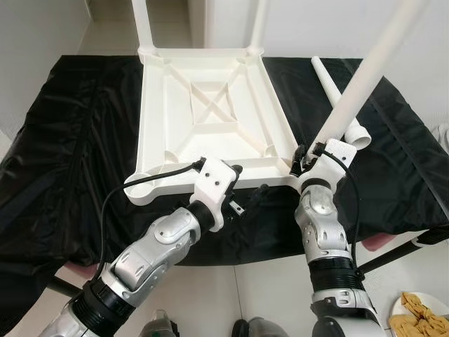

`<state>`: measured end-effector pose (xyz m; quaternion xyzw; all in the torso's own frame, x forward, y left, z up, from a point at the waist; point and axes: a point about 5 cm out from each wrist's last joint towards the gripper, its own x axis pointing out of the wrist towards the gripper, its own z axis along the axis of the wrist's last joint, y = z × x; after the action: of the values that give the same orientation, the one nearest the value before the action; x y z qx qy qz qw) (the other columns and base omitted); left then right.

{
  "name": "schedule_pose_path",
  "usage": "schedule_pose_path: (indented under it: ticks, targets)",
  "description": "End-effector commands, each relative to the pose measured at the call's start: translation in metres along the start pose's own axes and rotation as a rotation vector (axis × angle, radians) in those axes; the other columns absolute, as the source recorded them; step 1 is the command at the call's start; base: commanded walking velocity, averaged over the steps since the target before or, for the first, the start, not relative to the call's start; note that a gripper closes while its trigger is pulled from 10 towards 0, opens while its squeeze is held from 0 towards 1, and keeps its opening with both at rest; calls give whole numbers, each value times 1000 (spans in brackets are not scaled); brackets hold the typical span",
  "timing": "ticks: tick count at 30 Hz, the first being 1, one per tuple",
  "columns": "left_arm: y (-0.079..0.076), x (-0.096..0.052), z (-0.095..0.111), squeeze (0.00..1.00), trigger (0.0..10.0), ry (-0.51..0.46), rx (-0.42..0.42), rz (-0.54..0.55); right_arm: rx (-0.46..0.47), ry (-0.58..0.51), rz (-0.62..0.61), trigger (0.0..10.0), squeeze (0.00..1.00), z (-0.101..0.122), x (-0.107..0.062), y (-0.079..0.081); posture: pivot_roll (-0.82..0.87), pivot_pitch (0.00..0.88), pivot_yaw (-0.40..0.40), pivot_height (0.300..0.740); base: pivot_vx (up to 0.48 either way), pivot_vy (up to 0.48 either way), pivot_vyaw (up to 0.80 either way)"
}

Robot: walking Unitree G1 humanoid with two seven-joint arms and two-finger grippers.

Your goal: Building children table

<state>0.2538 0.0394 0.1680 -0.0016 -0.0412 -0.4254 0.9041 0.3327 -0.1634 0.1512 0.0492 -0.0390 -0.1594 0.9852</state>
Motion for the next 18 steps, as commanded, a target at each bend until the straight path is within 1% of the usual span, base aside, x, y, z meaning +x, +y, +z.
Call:
schedule_pose_path:
  ticks: [1, 2, 3, 4, 5, 7, 9, 10, 11, 12, 13, 15, 16, 18]
  targets:
    - [-9, 0, 0, 0, 10000, 0, 15, -211, -7, 5, 51, 10000, 1000, -3, 3, -5, 28, 71, -44, 740, 0, 0, 0]
    - [-9, 0, 0, 0, 10000, 0, 15, -211, -7, 5, 51, 10000, 1000, -3, 3, -5, 28, 71, -44, 740, 0, 0, 0]
    - [-9, 0, 0, 0, 10000, 0, 15, -211, 3, 5, 95, 10000, 1000, -2, 3, -5, 28, 71, -44, 740, 0, 0, 0]
    - [-9, 0, 0, 0, 10000, 0, 15, -211, 13, 18, 149, 10000, 0, -4, 3, -4, 28, 68, -45, 740, 0, 0, 0]
    - [-9, 0, 0, 0, 10000, 0, 15, -211, 20, 28, 181, 10000, 0, -5, 3, -4, 28, 68, -45, 740, 0, 0, 0]
    - [-9, 0, 0, 0, 10000, 0, 15, -211, 24, 35, 200, 10000, 0, -6, 3, -4, 28, 68, -45, 740, 0, 0, 0]
    - [-9, 0, 0, 0, 10000, 0, 16, -213, 18, 28, 315, 10000, 0, -8, 1, -3, 27, 65, -42, 740, 0, 0, 0]
    - [-9, 0, 0, 0, 10000, 0, 16, -213, 18, 28, 315, 10000, 0, -8, 1, -3, 27, 65, -42, 740, 0, 0, 0]
    - [-10, 0, 0, 0, 10000, -1, 16, -214, 13, 25, 366, 10000, 0, -8, 0, -3, 27, 65, -42, 740, 0, 0, 0]
    - [-10, 0, 0, 0, 10000, 0, 16, -215, 11, 31, 454, 10000, 0, -10, -3, -1, 26, 63, -41, 740, 0, 0, 0]
    - [-10, 0, 0, 0, 10000, 0, 16, -215, 11, 31, 454, 10000, 0, -10, -3, -1, 26, 63, -41, 740, 0, 0, 0]
    - [-10, 0, 0, 0, 10000, 0, 16, -218, 9, 21, 566, 10000, 0, -10, -6, 0, 26, 61, -39, 740, 0, 0, 0]
    - [-10, 0, 0, 0, 10000, 0, 16, -218, 9, 21, 566, 10000, 0, -10, -6, 0, 26, 61, -39, 740, 0, 0, 0]
    - [-10, 0, 0, 0, 10000, 1, 16, -220, 6, 17, 635, 10000, 0, -10, -6, -2, 26, 61, -39, 740, 0, 0, 0]
